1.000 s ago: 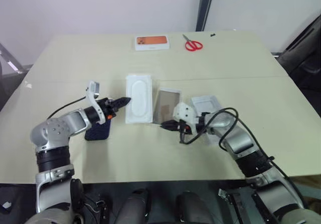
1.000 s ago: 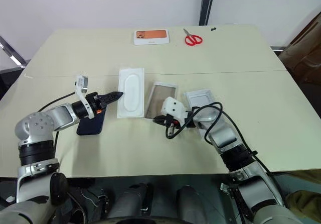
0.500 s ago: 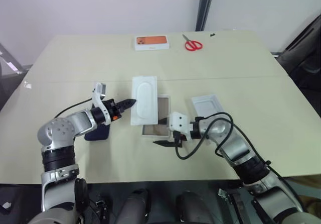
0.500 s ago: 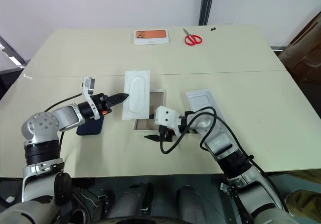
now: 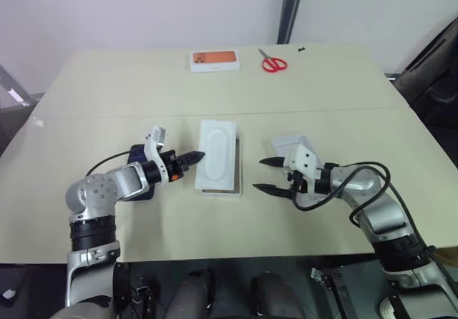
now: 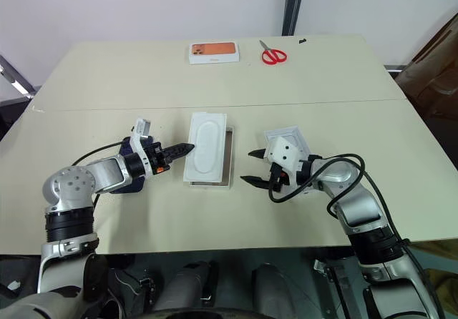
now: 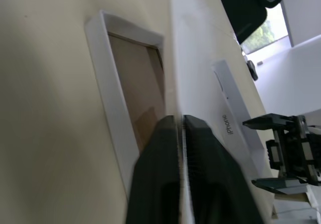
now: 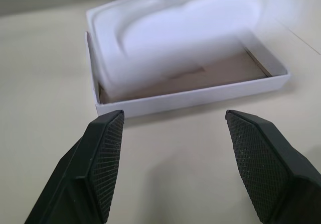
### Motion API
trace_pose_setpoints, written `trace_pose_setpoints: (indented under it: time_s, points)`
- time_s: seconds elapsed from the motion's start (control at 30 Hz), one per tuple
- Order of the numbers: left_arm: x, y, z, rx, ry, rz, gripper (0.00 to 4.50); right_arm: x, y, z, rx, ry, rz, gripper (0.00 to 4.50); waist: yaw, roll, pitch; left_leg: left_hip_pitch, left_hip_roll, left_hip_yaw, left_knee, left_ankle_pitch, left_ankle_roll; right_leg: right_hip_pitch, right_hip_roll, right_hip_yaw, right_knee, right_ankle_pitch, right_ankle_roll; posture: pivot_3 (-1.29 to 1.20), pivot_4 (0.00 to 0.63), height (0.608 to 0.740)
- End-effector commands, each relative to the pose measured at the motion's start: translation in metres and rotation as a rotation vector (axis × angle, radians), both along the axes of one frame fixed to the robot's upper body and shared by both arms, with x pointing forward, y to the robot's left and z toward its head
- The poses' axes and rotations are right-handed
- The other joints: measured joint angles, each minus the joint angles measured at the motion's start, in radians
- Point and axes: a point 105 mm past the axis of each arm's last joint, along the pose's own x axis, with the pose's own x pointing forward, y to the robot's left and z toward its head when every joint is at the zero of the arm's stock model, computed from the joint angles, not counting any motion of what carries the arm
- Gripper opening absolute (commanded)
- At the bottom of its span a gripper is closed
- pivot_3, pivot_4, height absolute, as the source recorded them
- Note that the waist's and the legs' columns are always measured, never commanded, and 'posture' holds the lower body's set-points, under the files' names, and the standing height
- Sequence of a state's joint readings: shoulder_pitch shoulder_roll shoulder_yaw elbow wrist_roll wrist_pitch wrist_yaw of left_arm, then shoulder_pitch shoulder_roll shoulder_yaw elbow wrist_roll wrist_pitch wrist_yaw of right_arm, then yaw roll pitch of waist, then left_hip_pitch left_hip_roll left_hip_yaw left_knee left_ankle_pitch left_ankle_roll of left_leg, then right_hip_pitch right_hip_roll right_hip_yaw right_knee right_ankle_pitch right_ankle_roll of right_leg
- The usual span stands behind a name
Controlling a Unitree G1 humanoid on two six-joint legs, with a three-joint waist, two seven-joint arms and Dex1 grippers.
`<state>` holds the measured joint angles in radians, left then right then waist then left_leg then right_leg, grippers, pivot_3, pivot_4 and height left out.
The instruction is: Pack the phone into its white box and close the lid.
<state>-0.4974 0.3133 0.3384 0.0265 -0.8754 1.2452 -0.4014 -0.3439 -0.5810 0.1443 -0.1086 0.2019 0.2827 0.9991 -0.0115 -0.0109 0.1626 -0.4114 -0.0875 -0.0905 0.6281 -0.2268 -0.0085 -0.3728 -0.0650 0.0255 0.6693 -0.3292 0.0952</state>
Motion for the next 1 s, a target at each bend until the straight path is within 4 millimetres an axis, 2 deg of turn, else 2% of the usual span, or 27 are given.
trace_pose_setpoints:
  time_s: [0.03,0.1,0.13,0.3,0.43,0.47,0.5,0.57,0.67,0.8,0.93,1.0]
  points:
    - [0.002,-0.004,0.010,0.016,-0.051,-0.005,2.21,0.002,0.008,0.013,0.027,-0.052,0.017,3.41,0.000,0.000,0.000,0.000,0.000,0.000,0.000,0.000,-0.001,0.000,0.000,0.000,0.000,0.000,0.000,0.00,0.150,0.734]
    - [0.001,-0.004,0.013,0.020,-0.063,-0.015,3.28,0.004,0.010,0.014,0.037,-0.056,0.013,3.41,0.001,0.000,0.000,0.000,0.000,0.000,0.000,0.001,-0.002,0.000,0.000,0.000,0.000,0.000,0.000,0.00,0.150,0.734]
    - [0.001,-0.003,0.015,0.020,-0.066,-0.017,3.67,0.005,0.011,0.014,0.039,-0.061,0.014,3.41,0.001,0.000,0.000,0.000,0.000,0.000,0.000,0.001,-0.002,0.000,0.000,0.000,0.000,0.000,0.000,0.00,0.150,0.734]
    - [-0.001,0.008,0.023,0.020,-0.102,-0.009,3.67,0.015,0.019,0.028,0.085,-0.109,0.001,3.41,-0.002,0.000,0.000,0.000,0.000,0.000,0.000,0.001,-0.002,0.000,0.000,0.000,0.000,0.000,0.000,0.00,0.150,0.734]
    - [-0.002,0.018,0.040,0.039,-0.251,0.002,3.67,0.028,0.032,0.043,0.145,-0.155,-0.029,3.41,-0.005,0.000,0.000,0.000,0.000,0.000,-0.001,0.003,-0.004,-0.001,0.000,0.000,0.000,0.000,0.000,0.00,0.150,0.734]
    - [-0.002,0.022,0.043,0.074,-0.308,0.015,3.74,0.033,0.036,0.046,0.147,-0.175,-0.048,2.87,-0.003,0.000,0.000,0.000,0.000,0.000,-0.001,0.003,-0.005,-0.001,0.000,0.000,0.000,0.000,0.000,0.00,0.150,0.734]
    - [-0.001,0.025,0.043,0.115,-0.352,0.023,3.74,0.036,0.039,0.047,0.146,-0.191,-0.055,2.57,-0.003,0.000,0.000,0.000,0.000,0.000,-0.001,0.003,-0.005,-0.001,0.000,0.000,0.000,0.000,0.000,0.00,0.150,0.734]
    - [-0.002,0.032,0.041,0.223,-0.446,0.022,3.74,0.044,0.046,0.044,0.110,-0.220,-0.071,1.55,-0.002,0.000,0.000,0.000,0.000,0.000,-0.002,0.003,-0.005,-0.001,0.000,0.000,0.000,0.000,0.000,0.00,0.150,0.734]
    - [-0.008,0.037,0.028,0.292,-0.453,-0.024,3.74,0.043,0.060,0.039,0.086,-0.238,-0.028,0.06,0.001,0.000,0.000,0.000,0.000,0.000,-0.002,0.003,-0.005,-0.001,0.000,0.000,-0.001,0.000,0.000,0.00,0.150,0.734]
    - [-0.023,0.050,0.032,0.337,-0.610,-0.042,3.74,0.045,0.080,0.019,-0.010,-0.210,0.013,0.06,-0.003,0.001,0.000,0.000,0.000,0.001,-0.002,0.003,-0.005,-0.002,0.000,0.000,-0.001,0.000,0.000,0.00,0.150,0.734]
    - [-0.026,0.065,0.022,0.402,-0.612,-0.026,3.74,0.050,0.087,0.003,-0.137,-0.219,0.043,0.06,-0.003,0.001,0.000,0.000,0.000,0.000,-0.005,0.003,-0.005,-0.006,0.000,0.001,-0.001,0.000,-0.001,0.00,0.150,0.734]
    - [-0.026,0.068,0.021,0.417,-0.620,-0.016,3.74,0.046,0.089,-0.007,-0.193,-0.200,0.084,0.06,-0.001,0.001,0.000,0.000,0.000,0.000,-0.006,0.002,-0.004,-0.007,0.000,0.000,-0.001,0.000,-0.001,0.00,0.150,0.734]
